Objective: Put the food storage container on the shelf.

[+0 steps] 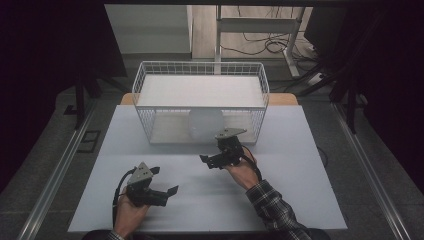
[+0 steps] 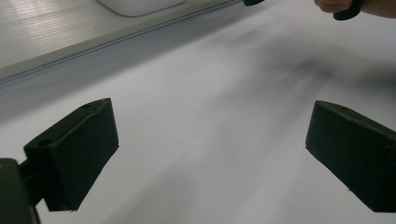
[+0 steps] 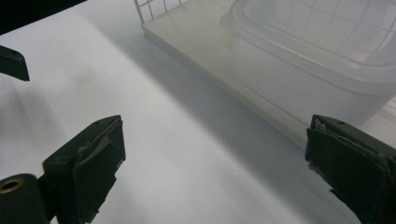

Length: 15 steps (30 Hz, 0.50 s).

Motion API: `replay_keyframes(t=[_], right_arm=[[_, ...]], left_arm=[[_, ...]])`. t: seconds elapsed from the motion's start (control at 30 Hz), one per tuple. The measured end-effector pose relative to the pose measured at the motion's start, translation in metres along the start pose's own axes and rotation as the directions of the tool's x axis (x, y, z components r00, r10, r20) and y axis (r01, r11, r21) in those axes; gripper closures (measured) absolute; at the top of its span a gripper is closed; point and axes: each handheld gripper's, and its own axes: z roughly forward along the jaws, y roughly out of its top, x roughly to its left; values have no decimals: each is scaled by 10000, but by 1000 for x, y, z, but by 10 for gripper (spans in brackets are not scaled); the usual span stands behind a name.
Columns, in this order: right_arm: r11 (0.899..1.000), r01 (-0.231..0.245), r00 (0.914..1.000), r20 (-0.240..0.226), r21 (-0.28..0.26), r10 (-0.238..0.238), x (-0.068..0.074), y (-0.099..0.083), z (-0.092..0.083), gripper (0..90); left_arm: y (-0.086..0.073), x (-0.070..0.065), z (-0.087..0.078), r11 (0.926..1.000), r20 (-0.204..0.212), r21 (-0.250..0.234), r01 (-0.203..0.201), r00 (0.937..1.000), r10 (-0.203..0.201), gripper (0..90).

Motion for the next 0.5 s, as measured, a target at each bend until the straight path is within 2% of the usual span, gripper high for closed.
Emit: replay_keyframes(t=[0.27,0.5], right_arm=[[9998,-186,9997,-134,-26,186,-2,-3,-13,21],[9998,-202,9998,-39,-59,201,-1,-6,-27,15]], left_arm=[[0,0,-1,10000,-75,-76,-32,10000,32,25],[1,0,-1,9999,-123,-87,-91,9999,90,30]])
